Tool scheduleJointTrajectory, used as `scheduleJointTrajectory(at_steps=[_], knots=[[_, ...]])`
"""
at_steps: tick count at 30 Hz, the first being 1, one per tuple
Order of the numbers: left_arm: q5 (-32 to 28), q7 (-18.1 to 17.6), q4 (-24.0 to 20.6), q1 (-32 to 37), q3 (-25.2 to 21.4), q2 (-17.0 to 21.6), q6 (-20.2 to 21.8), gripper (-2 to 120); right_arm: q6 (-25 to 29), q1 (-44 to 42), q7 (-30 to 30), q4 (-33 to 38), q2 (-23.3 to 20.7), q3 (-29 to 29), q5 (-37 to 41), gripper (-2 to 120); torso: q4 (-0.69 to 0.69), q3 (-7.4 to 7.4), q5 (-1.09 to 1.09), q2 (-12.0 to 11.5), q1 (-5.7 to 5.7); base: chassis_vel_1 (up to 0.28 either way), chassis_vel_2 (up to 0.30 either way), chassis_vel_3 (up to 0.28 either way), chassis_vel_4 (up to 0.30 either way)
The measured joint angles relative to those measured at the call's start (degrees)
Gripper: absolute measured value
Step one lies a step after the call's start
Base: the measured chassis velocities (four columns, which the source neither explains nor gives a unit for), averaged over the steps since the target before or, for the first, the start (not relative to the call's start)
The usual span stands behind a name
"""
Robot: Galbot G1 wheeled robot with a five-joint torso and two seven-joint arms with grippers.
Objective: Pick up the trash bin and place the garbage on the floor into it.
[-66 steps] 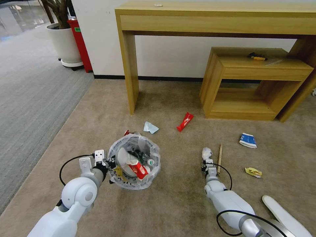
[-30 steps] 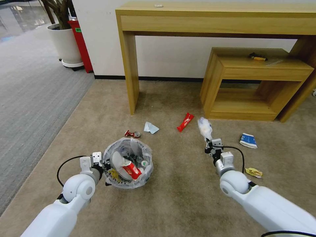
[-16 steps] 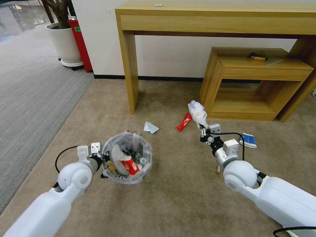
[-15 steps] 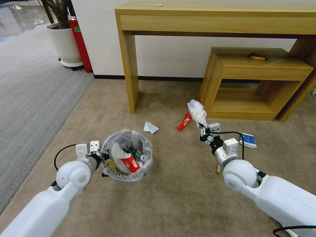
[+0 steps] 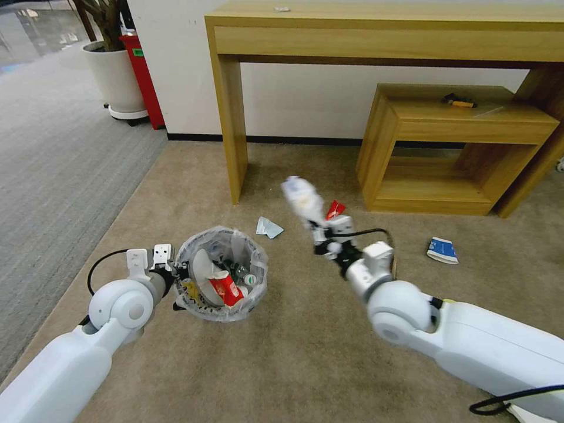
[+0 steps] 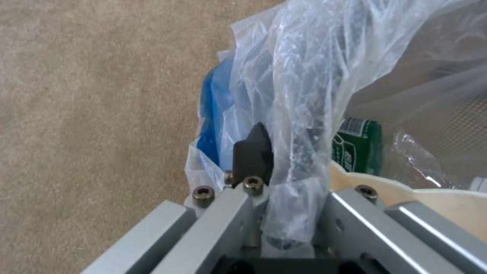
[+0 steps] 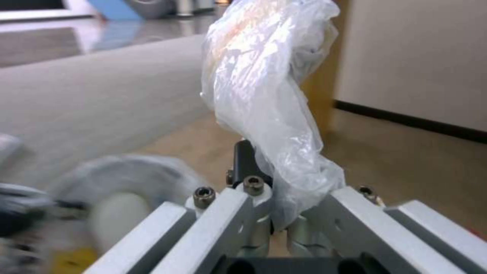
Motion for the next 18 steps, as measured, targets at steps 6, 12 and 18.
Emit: scheduleJointTrajectory(at_steps=[6, 12, 18], knots=[[-0.2, -0.3, 0.1, -0.1, -0.5, -0.2, 0.0, 0, -0.4, 5.1, 1.2, -1.5, 5.7, -7.1, 1.9, 0, -0.01, 0.00, 0.00, 0.0, 0.00, 0.000, 0.000, 0.000, 0.000], [-1.4, -0.7, 0.1, -1.0, -0.6, 0.6, 0.0, 0, -0.3, 4.8, 1.5, -5.4, 9.1, -10.5, 2.1, 0, -0.02, 0.00, 0.01, 0.0, 0.00, 0.000, 0.000, 0.000, 0.000], [-1.9, -0.8, -0.8, -0.9, -0.8, 1.2, 0.0, 0, 0.2, 3.5, 1.5, -8.4, 11.1, -12.1, 1.4, 0, -0.02, 0.00, 0.02, 0.0, 0.00, 0.000, 0.000, 0.000, 0.000]])
